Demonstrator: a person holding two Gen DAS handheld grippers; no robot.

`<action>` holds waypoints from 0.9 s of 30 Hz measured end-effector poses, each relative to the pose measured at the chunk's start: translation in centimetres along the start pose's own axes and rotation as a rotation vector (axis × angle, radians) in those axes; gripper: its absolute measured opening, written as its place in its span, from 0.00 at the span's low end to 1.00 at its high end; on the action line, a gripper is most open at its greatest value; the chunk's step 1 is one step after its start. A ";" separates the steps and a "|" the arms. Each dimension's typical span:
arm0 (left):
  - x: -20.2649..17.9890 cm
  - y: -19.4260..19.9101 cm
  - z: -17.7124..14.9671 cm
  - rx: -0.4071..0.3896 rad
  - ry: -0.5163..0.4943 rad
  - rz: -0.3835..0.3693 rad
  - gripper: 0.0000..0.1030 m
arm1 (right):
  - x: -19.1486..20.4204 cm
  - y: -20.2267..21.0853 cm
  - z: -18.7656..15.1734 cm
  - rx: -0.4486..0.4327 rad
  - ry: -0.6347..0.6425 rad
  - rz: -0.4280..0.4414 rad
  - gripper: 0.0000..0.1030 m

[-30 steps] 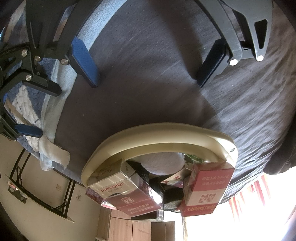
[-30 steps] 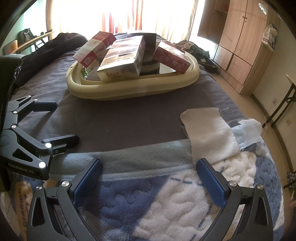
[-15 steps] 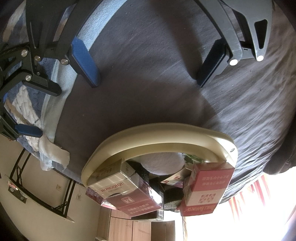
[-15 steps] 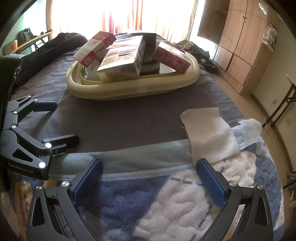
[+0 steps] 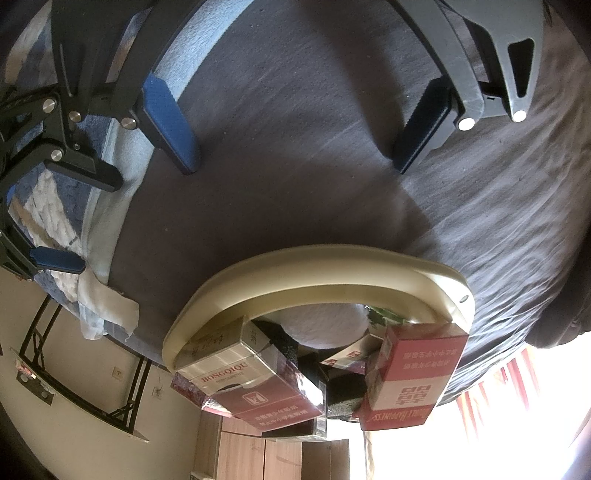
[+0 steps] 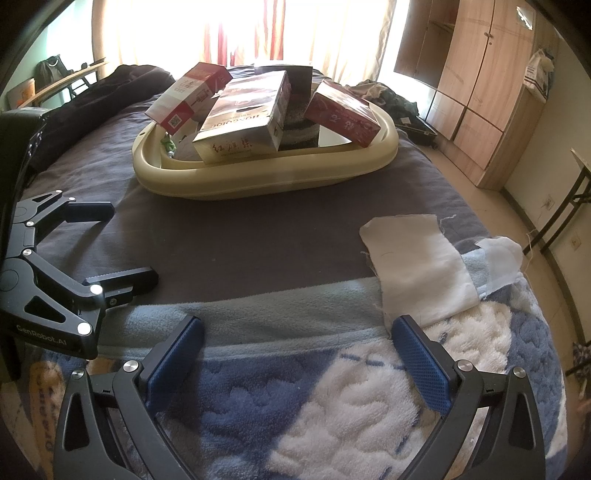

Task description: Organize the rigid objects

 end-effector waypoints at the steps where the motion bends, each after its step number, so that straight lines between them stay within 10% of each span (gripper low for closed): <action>1: 0.0 0.0 0.0 0.000 0.000 0.000 1.00 | -0.1 0.0 0.0 0.000 0.000 0.001 1.00; 27: 0.1 0.1 0.0 0.000 0.000 0.000 1.00 | 0.0 0.0 0.0 0.001 -0.002 0.002 1.00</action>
Point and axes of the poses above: each gripper's, at about its wrist camera, not at the fingertips, and y roughly against the way its jaws point, x to its left, z to its top, the point moved 9 cm from there along -y, roughly the way its jaws point, and after that the axes turned 12 degrees about -z, right-handed, at the moved point
